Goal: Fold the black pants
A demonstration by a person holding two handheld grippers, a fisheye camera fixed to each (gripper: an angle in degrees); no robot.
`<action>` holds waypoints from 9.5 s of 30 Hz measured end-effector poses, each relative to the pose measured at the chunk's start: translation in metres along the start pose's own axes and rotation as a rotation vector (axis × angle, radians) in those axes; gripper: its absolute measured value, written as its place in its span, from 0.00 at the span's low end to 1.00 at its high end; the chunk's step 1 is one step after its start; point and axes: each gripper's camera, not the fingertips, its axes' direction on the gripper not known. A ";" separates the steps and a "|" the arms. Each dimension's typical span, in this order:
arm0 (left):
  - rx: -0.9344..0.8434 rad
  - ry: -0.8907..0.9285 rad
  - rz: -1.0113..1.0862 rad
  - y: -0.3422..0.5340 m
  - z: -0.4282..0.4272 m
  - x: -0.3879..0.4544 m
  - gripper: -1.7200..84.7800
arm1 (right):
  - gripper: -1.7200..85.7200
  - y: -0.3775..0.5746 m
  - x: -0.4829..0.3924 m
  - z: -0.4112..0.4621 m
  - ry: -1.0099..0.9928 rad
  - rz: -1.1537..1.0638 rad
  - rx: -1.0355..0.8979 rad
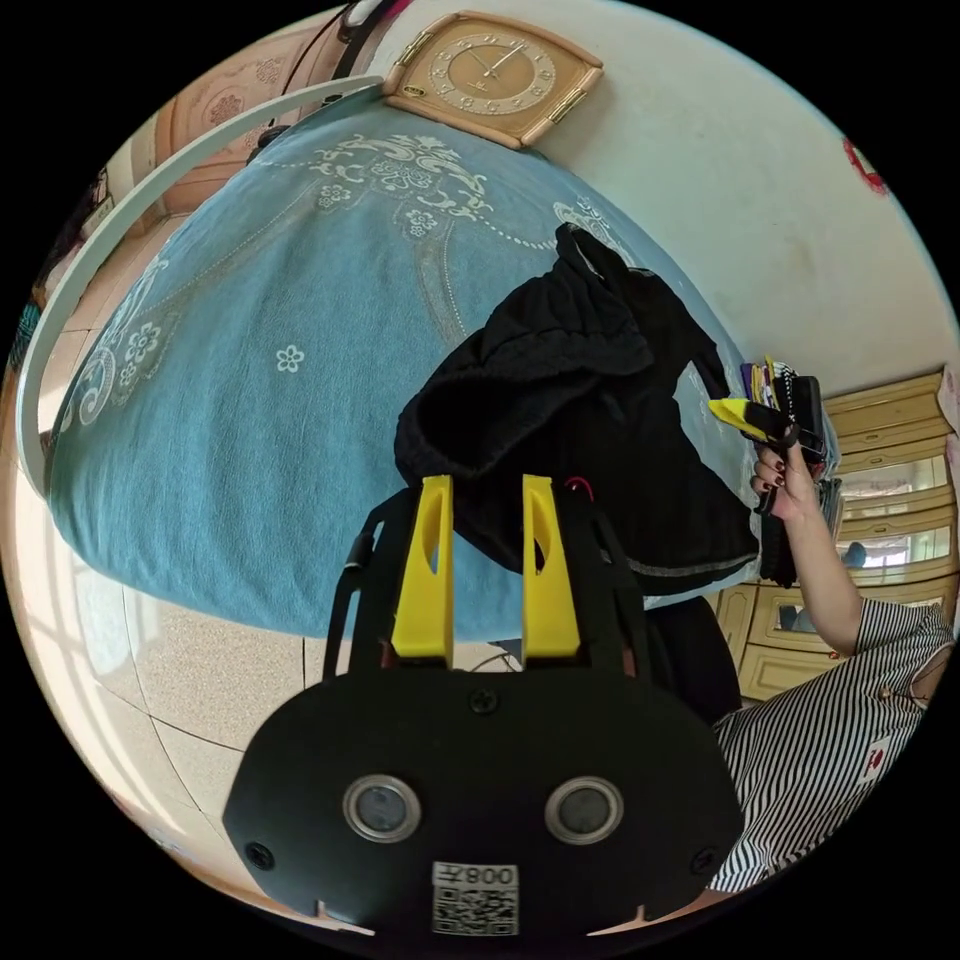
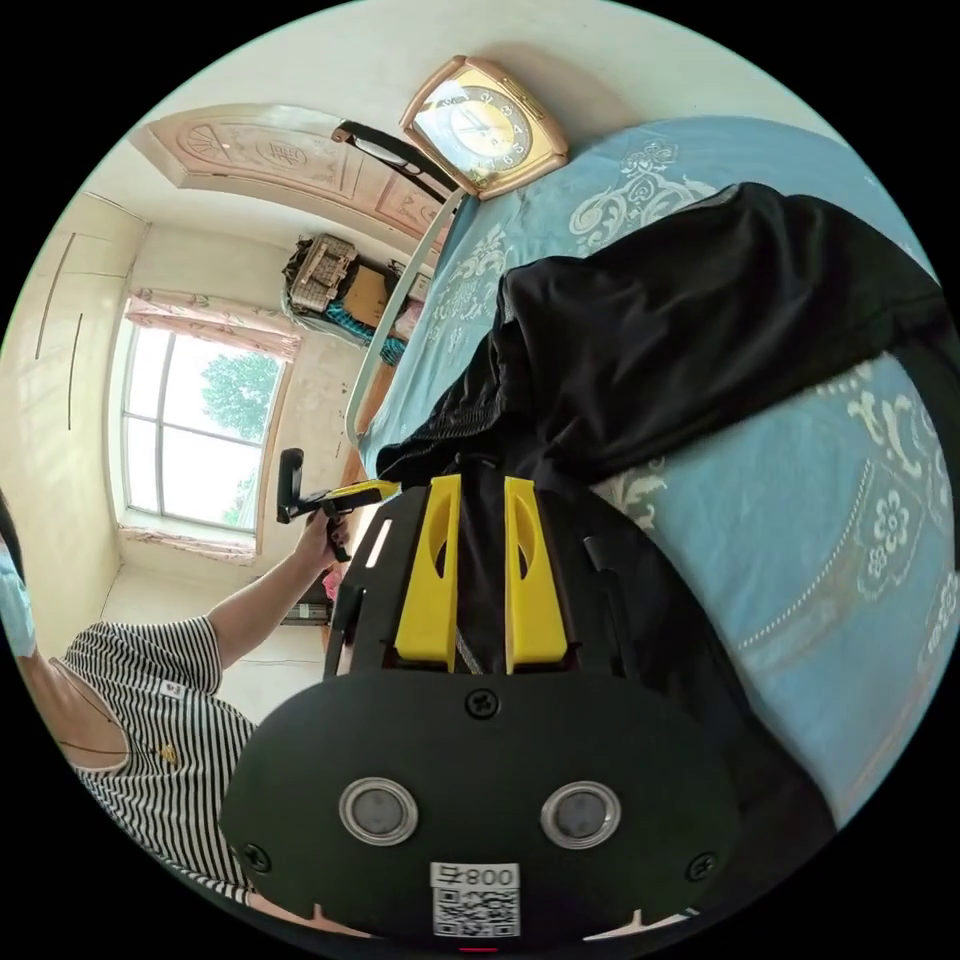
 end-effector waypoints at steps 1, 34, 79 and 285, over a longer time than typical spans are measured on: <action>0.008 0.005 -0.007 0.000 0.002 -0.003 0.13 | 0.11 -0.008 -0.001 0.006 0.007 0.000 -0.010; 0.100 0.008 -0.032 0.009 0.029 -0.048 0.09 | 0.05 -0.057 -0.090 0.077 0.057 0.056 -0.076; 0.213 0.544 -0.399 0.053 0.053 -0.179 0.04 | 0.07 0.205 -0.330 -0.218 0.029 0.669 0.356; -0.288 -0.080 0.684 -0.261 -0.055 0.631 0.04 | 0.08 -0.330 -0.126 -0.310 0.983 0.258 -0.111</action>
